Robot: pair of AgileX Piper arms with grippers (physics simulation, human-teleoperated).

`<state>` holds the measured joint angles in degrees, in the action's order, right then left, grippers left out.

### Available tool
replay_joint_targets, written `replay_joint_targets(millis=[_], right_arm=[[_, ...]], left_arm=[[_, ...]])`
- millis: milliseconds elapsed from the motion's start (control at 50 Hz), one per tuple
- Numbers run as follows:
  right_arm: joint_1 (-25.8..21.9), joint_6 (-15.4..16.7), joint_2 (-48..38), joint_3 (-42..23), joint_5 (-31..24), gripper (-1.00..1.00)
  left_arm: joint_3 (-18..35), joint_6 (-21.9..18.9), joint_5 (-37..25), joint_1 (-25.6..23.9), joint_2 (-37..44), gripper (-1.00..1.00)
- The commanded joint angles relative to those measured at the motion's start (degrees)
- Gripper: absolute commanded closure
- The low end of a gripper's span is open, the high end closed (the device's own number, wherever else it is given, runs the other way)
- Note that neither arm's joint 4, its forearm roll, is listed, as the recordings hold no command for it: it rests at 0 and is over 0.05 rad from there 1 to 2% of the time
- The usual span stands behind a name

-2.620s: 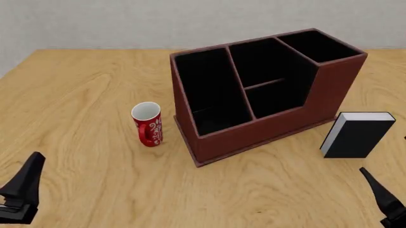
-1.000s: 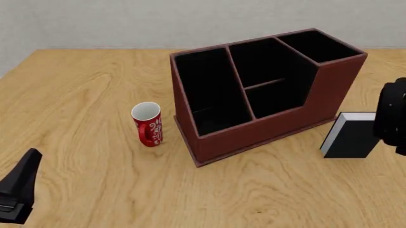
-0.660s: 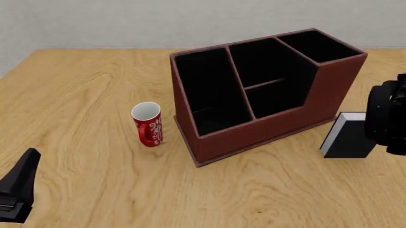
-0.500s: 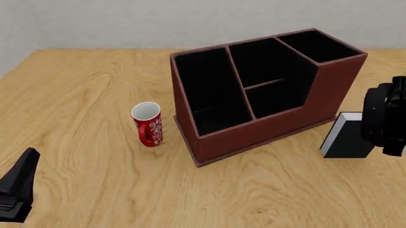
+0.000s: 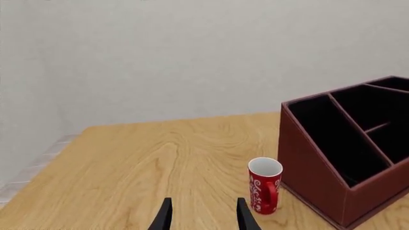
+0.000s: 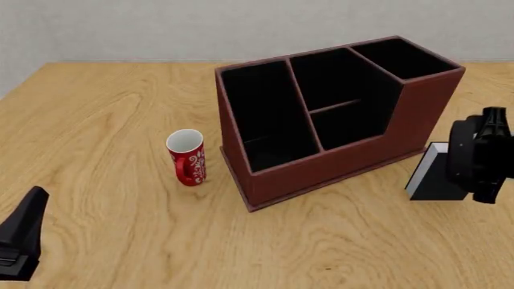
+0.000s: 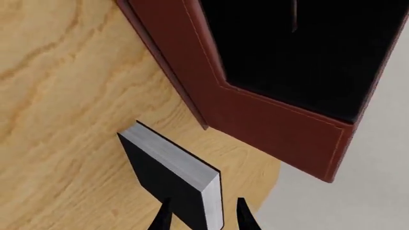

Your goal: Pick up the book and place it in the left compartment of the caddy.

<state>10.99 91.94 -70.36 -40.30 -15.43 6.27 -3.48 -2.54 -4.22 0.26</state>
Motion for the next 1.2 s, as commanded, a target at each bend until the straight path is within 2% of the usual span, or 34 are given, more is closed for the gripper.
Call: replay_joint_targets(millis=[20, 200, 500, 520, 840, 1000, 1200], right_arm=[[-0.12, -0.44, -2.3, 1.24, 2.23, -1.0], [-0.46, -1.08, -5.51, 2.07, 4.6, -1.0], [-0.09, -1.67, -5.64, 2.75, 4.03, -1.0], [-0.01, -1.54, -5.39, 2.71, 3.89, 1.0], [-0.24, -1.81, -1.17, 4.08, 0.41, 1.0], [-0.68, -2.08, 4.65, 5.98, -3.13, 1.0], [0.7, -0.62, 11.11, 7.76, -6.93, 1.0]], left_arm=[[0.4, 0.15, 0.05, 0.23, 0.05, -1.0], [-0.92, 0.25, 1.56, 0.55, 0.39, -1.0], [-1.14, 0.24, 2.25, 0.78, 0.69, -1.0], [-1.14, 0.26, 2.6, 0.78, 1.01, -1.0], [-1.16, 0.52, 2.07, 0.54, 0.28, -1.0], [-1.3, 0.4, 2.06, 0.03, 0.12, -1.0], [-0.82, 0.1, 2.3, -0.69, 0.63, -1.0]])
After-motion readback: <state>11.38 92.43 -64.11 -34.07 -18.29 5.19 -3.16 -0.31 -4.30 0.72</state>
